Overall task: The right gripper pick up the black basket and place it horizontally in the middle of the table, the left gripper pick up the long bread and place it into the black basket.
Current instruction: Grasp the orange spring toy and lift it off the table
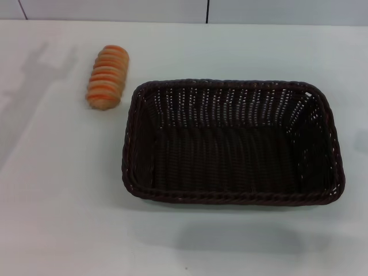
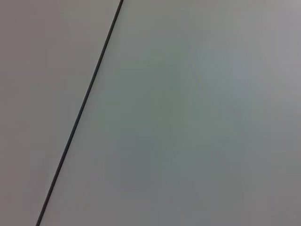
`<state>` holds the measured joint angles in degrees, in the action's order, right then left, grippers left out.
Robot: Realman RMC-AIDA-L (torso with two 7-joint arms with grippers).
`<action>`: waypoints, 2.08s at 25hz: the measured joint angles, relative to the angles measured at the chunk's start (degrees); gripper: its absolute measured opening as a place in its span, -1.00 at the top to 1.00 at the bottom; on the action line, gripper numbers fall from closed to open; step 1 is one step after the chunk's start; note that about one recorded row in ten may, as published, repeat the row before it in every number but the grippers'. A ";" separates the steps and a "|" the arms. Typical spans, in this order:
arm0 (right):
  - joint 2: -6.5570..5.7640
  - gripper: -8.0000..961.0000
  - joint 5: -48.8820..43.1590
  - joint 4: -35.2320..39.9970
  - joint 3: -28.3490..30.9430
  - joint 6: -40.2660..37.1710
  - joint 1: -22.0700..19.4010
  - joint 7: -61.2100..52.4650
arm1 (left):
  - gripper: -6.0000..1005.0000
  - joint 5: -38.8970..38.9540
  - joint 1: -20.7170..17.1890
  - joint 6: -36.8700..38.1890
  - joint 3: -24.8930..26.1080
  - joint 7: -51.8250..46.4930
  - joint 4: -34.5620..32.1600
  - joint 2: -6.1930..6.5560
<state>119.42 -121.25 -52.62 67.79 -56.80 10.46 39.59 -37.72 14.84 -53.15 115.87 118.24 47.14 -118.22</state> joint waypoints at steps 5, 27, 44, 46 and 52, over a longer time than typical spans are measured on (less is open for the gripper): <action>0.00 0.31 0.37 0.05 -0.04 0.04 -0.22 0.04 | -0.60 -0.51 -2.14 8.26 -3.82 -3.84 7.07 0.15; -0.14 0.31 2.15 -0.03 0.27 -0.27 -0.71 0.35 | -0.60 -59.44 -1.68 4.13 0.20 -71.37 37.64 0.73; -0.15 0.30 1.67 0.03 0.05 -0.22 -0.62 0.75 | -0.59 -103.55 10.92 -9.38 -4.45 -101.72 47.46 0.09; -0.15 0.31 1.66 0.09 0.05 -0.17 -0.56 0.76 | -0.59 -109.60 12.38 -9.63 -7.27 -105.93 47.70 0.09; -0.21 0.31 1.55 0.53 0.02 0.04 -0.02 0.75 | -0.59 -126.49 18.19 -13.47 -15.39 -118.61 46.29 -0.10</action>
<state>119.20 -119.70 -52.09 67.82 -56.76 10.45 40.35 -164.21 33.03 -66.62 100.48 -0.37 93.44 -118.32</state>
